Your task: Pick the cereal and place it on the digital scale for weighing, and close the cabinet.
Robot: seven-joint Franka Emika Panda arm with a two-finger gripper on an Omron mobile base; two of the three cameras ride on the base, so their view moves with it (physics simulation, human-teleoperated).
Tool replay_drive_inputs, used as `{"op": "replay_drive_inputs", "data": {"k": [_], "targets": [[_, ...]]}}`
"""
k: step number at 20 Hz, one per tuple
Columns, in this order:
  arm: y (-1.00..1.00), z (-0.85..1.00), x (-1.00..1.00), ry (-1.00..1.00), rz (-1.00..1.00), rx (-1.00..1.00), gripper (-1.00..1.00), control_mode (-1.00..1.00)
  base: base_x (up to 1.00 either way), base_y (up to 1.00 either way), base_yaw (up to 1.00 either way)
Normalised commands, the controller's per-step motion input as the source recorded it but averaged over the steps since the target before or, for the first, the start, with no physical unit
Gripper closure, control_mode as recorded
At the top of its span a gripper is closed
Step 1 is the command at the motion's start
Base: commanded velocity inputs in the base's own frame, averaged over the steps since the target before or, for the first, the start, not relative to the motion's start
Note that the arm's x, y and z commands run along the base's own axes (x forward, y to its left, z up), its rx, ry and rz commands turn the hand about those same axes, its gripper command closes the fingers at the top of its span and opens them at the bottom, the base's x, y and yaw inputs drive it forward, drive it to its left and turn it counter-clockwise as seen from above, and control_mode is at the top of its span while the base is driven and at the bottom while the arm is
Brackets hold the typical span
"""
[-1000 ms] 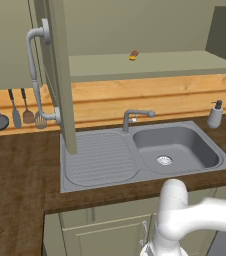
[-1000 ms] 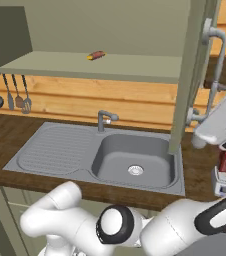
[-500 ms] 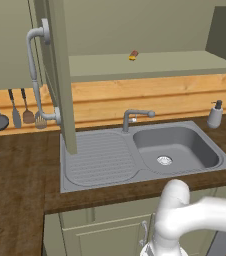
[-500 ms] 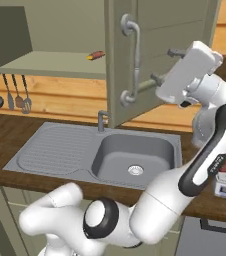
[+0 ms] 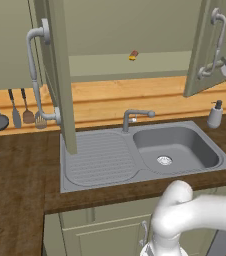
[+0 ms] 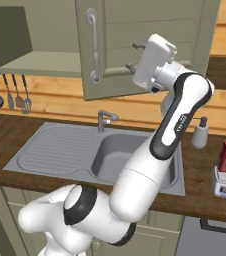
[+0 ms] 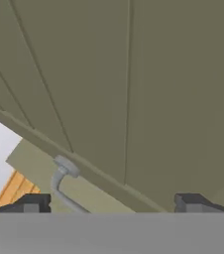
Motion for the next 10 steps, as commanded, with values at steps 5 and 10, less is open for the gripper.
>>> {"op": "replay_drive_inputs", "data": {"k": [5, 10], "targets": [[0.76, 0.0, 0.96, 0.04, -0.48, -0.15, -1.0, -1.0, 0.0, 0.0, 0.0], [0.7, 0.0, 0.99, 0.04, -0.49, -0.13, -1.0, -1.0, 0.0, 0.0, 0.0]]}}
